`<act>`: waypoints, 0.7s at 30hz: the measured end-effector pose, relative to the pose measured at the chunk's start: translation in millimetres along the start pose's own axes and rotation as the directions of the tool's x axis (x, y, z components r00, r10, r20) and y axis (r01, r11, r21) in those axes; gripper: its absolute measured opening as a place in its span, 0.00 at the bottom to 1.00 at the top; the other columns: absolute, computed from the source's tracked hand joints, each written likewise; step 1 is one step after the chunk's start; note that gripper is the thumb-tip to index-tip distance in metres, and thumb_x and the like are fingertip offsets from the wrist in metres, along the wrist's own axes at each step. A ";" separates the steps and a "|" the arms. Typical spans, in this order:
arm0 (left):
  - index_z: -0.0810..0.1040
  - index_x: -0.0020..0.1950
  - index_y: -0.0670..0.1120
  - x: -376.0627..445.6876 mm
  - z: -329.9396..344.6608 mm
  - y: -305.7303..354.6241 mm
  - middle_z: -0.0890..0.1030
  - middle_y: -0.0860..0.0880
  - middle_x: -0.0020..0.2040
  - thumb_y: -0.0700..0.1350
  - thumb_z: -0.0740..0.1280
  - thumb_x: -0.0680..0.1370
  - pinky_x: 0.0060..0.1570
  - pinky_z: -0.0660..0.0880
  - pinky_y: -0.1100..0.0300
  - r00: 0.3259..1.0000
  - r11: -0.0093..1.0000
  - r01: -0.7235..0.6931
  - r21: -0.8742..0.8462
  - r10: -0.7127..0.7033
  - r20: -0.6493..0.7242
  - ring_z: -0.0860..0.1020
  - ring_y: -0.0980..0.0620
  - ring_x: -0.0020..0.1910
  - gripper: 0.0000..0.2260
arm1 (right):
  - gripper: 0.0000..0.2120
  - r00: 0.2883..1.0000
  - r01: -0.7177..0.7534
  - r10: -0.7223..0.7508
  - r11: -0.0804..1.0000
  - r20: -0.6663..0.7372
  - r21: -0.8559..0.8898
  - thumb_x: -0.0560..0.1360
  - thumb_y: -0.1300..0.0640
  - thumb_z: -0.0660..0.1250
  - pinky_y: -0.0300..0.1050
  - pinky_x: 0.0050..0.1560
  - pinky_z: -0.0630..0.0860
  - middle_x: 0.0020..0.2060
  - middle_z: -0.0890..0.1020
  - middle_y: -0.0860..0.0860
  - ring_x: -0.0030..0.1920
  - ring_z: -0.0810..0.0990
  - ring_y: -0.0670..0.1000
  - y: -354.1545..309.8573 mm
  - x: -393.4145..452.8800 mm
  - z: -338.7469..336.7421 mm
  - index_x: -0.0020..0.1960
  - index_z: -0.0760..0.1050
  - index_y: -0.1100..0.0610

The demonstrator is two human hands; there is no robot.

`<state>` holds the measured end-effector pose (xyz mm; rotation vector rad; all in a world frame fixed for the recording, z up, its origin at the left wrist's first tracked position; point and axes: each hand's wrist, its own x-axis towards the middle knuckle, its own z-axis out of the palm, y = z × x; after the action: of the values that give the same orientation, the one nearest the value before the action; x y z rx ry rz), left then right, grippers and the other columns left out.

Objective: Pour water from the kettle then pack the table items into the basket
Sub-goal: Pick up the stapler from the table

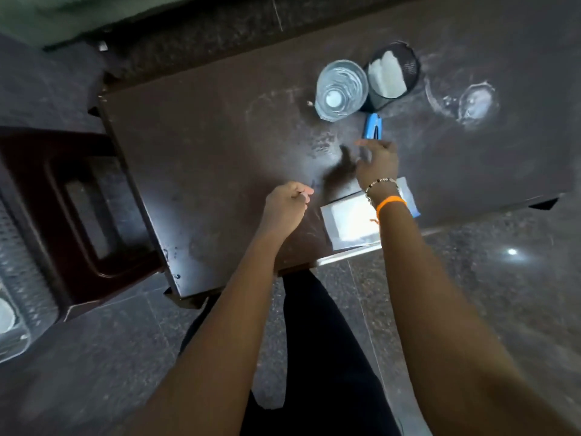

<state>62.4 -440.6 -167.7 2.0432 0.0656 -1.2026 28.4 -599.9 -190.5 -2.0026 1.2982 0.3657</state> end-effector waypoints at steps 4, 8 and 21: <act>0.80 0.51 0.45 10.7 10.3 4.3 0.80 0.47 0.45 0.36 0.58 0.77 0.41 0.72 0.69 0.999 0.999 0.032 0.010 -0.032 0.004 0.78 0.55 0.38 0.13 | 0.23 0.989 0.041 -0.013 0.981 0.148 -0.187 0.75 0.62 0.61 0.44 0.71 0.57 0.74 0.52 0.62 0.72 0.60 0.62 6.6 27.0 2.5 0.69 0.68 0.50; 0.80 0.51 0.45 11.4 7.5 -1.7 0.79 0.48 0.44 0.36 0.57 0.77 0.42 0.74 0.66 0.999 0.998 0.039 -0.048 -0.041 -0.035 0.76 0.59 0.35 0.12 | 0.21 0.992 0.037 -0.004 0.968 0.129 -0.250 0.75 0.61 0.62 0.47 0.70 0.63 0.73 0.55 0.61 0.70 0.63 0.61 9.4 41.2 8.9 0.68 0.69 0.55; 0.77 0.56 0.40 -29.7 -80.9 -38.4 0.76 0.50 0.40 0.36 0.57 0.80 0.46 0.73 0.65 0.947 0.784 0.002 -0.621 -0.201 -0.251 0.75 0.56 0.39 0.11 | 0.09 0.941 0.124 -0.221 0.930 0.257 0.346 0.73 0.72 0.60 0.44 0.48 0.71 0.42 0.79 0.57 0.42 0.75 0.52 -44.7 -72.9 73.6 0.47 0.78 0.69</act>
<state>89.9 -353.4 -144.6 1.6200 0.6485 -0.7658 44.7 -488.5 -182.3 -1.6928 0.9199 0.3247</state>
